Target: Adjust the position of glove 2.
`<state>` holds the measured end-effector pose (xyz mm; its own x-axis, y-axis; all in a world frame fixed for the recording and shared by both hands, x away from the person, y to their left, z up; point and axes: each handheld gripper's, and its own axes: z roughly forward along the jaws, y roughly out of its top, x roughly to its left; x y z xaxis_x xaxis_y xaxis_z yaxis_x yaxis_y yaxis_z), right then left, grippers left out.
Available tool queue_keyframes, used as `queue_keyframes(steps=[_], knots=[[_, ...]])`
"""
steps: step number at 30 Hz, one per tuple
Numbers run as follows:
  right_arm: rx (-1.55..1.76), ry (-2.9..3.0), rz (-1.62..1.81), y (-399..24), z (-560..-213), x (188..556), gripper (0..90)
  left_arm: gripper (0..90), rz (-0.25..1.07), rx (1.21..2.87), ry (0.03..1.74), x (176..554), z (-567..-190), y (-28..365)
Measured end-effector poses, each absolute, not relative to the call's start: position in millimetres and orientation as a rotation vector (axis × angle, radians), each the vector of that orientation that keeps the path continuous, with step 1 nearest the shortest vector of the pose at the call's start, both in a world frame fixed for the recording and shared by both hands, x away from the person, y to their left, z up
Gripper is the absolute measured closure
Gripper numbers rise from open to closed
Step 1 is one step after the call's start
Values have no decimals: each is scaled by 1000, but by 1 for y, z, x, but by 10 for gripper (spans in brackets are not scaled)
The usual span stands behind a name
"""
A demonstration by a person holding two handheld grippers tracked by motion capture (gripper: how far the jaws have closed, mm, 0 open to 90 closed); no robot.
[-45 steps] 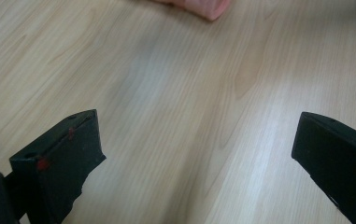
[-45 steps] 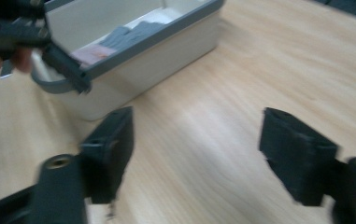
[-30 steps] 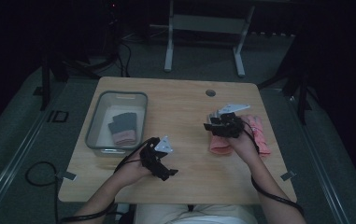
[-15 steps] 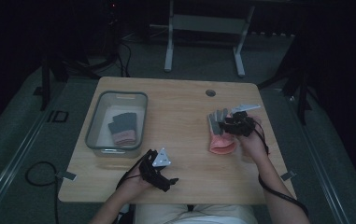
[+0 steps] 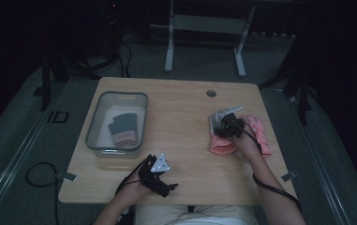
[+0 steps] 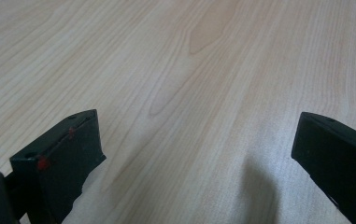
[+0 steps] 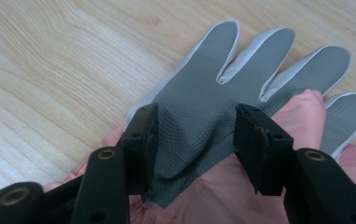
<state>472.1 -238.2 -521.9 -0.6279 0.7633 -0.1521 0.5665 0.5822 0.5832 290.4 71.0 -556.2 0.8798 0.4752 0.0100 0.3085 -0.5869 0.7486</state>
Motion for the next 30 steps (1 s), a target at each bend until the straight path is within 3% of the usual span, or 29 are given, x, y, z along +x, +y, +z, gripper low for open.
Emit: queue_keyframes(steps=[1, 3, 9, 18, 25, 30], knots=[[1089, 2446, 719, -235, -529, 472, 629, 15, 271, 2237, 561, 290, -555, 72], [1118, 2440, 736, -235, -530, 472, 713, 15, 270, 2226, 565, 289, -555, 73], [1192, 2377, 793, -236, -530, 467, 876, 15, 253, 2224, 544, 288, -555, 73], [1247, 2238, 969, -228, -499, 451, 892, 15, 255, 2217, 549, 289, -553, 75], [1236, 2177, 977, -188, -459, 424, 894, 15, 255, 2207, 555, 288, -552, 78], [1301, 2161, 1048, -175, -457, 405, 893, 15, 258, 2202, 552, 288, -552, 80]])
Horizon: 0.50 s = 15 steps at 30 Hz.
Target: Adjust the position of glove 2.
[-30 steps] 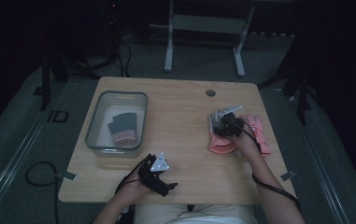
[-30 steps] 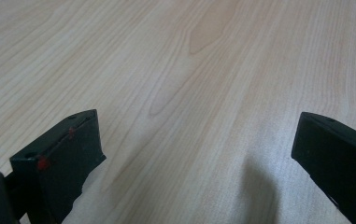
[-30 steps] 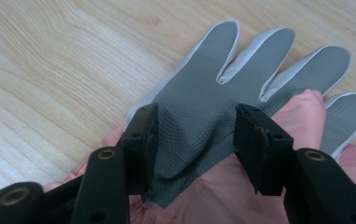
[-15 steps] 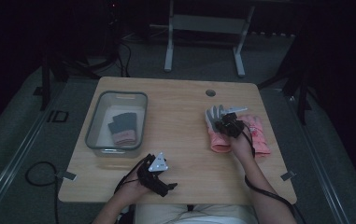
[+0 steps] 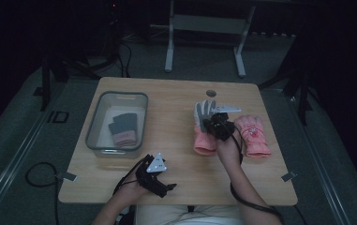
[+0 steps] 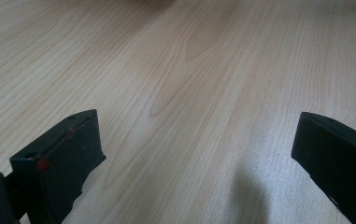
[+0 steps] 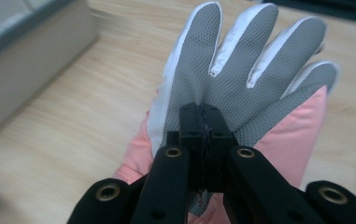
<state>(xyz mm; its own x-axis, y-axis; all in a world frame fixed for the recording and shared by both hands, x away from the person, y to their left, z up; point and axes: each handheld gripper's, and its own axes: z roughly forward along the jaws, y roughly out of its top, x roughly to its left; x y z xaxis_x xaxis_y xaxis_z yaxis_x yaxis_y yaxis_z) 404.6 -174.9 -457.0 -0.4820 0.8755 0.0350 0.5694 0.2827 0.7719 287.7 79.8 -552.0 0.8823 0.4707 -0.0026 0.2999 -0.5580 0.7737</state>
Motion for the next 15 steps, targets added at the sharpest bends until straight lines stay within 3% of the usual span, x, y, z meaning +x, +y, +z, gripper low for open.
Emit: queue_keyframes(steps=[7, 15], knots=[[1317, 2198, 1013, -153, -480, 391, 893, 15, 259, 2204, 550, 288, -553, 79], [1313, 2274, 932, -134, -510, 400, 891, 15, 255, 2202, 558, 289, -554, 81]])
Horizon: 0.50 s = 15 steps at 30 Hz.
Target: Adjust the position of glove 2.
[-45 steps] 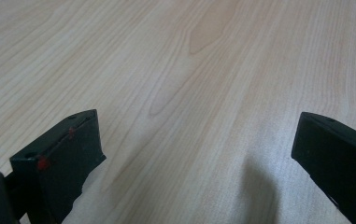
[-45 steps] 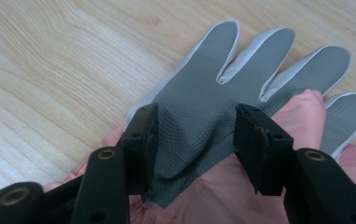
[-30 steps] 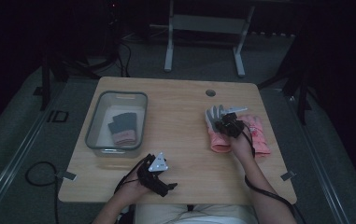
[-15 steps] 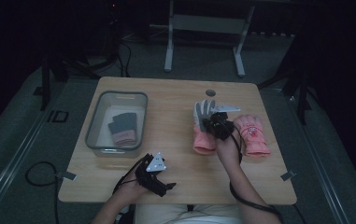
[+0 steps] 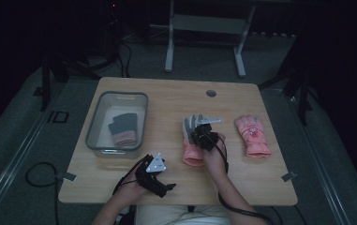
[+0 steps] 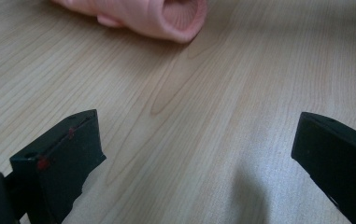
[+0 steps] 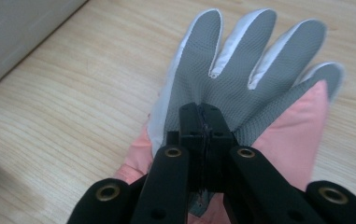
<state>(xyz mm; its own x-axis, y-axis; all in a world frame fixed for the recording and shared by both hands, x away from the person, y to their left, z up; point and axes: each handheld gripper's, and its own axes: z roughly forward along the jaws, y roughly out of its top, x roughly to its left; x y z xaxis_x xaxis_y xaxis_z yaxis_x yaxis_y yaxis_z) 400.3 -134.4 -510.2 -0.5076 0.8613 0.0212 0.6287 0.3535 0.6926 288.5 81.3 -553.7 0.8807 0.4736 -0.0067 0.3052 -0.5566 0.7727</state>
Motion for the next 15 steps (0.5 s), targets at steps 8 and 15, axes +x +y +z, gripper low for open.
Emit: queue_keyframes(steps=[8, 15], knots=[[1248, 2345, 913, -125, -533, 407, 880, 15, 260, 2204, 556, 288, -554, 82], [1245, 2361, 967, -130, -527, 410, 797, 14, 259, 2203, 558, 288, -554, 82]])
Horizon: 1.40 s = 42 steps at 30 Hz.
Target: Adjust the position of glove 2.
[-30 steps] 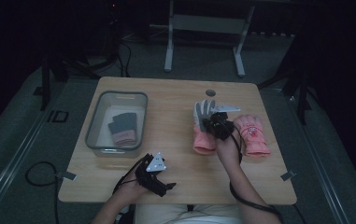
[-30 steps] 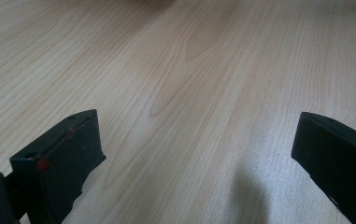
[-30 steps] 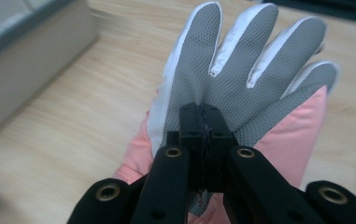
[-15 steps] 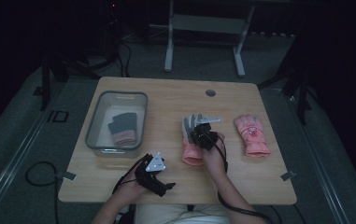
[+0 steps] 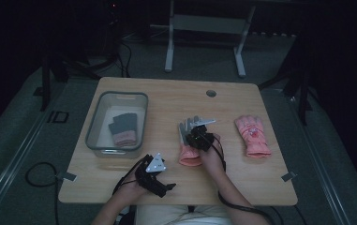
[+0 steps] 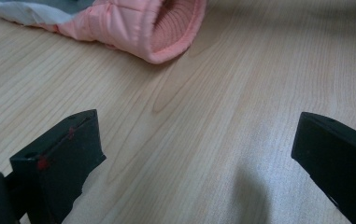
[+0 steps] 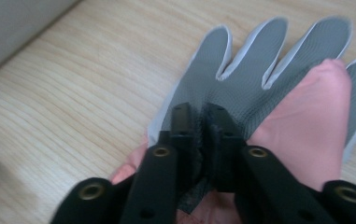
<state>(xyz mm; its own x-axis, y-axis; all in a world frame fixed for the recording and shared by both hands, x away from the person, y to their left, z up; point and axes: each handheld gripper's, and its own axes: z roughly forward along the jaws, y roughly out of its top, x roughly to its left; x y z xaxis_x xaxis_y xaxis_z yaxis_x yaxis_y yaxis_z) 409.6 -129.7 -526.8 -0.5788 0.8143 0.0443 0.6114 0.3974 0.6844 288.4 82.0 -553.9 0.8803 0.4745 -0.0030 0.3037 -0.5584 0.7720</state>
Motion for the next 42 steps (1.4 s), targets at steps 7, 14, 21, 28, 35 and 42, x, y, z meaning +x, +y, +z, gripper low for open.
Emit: queue_keyframes(steps=[7, 14, 21, 28, 35, 42], knots=[[1199, 2287, 1048, -157, -490, 400, 677, 14, 264, 2195, 558, 288, -553, 84], [1203, 2190, 1050, -220, -464, 401, 621, 15, 267, 2196, 554, 288, -553, 84], [1217, 2162, 942, -271, -471, 404, 623, 14, 269, 2192, 530, 287, -553, 84], [1214, 2134, 890, -317, -475, 412, 593, 14, 275, 2189, 542, 285, -553, 82], [1277, 2095, 827, -349, -479, 428, 545, 15, 278, 2167, 568, 285, -552, 83], [1360, 2094, 766, -372, -500, 439, 500, 15, 277, 2174, 582, 286, -553, 84]])
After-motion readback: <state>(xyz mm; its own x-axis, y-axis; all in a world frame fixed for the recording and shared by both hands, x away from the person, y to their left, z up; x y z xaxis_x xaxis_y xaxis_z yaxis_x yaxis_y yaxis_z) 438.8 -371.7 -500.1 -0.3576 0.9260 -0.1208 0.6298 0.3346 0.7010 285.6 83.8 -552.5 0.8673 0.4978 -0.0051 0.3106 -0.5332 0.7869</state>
